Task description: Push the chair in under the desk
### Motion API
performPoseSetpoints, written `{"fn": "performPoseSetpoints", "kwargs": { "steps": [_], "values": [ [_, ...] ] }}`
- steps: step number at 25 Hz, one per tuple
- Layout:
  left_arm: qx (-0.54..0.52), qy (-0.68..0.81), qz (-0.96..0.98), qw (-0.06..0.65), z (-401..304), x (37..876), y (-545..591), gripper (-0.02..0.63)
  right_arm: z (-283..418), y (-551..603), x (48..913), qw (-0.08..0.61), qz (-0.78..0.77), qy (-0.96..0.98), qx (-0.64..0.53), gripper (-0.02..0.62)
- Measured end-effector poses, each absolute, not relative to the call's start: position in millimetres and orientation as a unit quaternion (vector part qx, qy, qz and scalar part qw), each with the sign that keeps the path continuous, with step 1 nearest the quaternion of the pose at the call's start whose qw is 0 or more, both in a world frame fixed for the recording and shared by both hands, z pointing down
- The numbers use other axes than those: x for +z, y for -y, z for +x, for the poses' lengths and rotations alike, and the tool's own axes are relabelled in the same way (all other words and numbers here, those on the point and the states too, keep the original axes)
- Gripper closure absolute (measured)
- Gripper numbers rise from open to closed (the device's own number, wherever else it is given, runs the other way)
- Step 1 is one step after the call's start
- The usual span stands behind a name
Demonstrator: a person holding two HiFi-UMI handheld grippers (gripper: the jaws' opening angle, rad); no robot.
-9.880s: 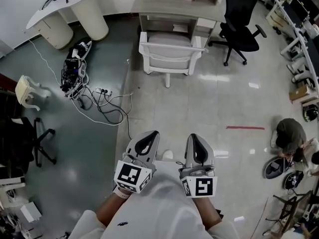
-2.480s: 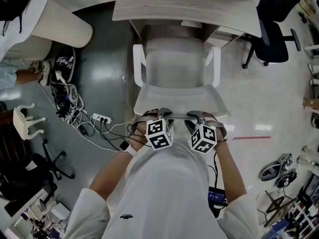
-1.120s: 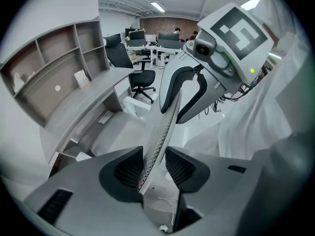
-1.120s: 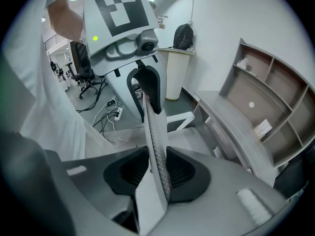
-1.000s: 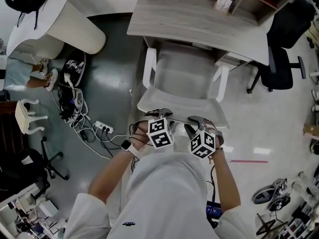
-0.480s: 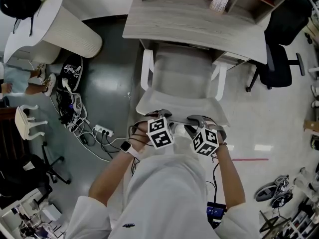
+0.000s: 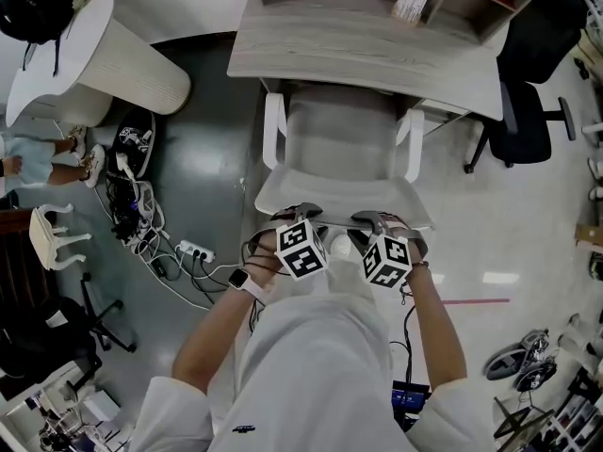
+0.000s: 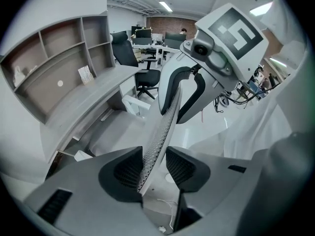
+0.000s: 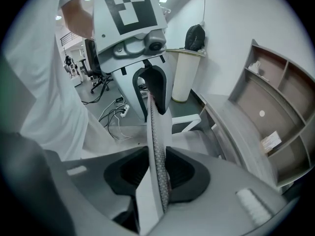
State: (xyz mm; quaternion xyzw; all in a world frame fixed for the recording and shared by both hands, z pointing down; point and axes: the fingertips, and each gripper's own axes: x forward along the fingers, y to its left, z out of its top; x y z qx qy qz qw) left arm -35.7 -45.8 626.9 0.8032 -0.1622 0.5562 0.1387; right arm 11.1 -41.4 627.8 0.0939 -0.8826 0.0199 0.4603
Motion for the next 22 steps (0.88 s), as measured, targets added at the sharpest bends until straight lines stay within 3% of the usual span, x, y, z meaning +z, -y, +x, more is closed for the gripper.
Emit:
{"fn": "performPoseSetpoints", "kwargs": {
  "steps": [22],
  "values": [
    [0.568,0.143,0.796,0.154,-36.5,627.3,46.1,0.457,9.9,40.6,629.4,0.448,0.063,0.892,0.022,0.480]
  ]
}}
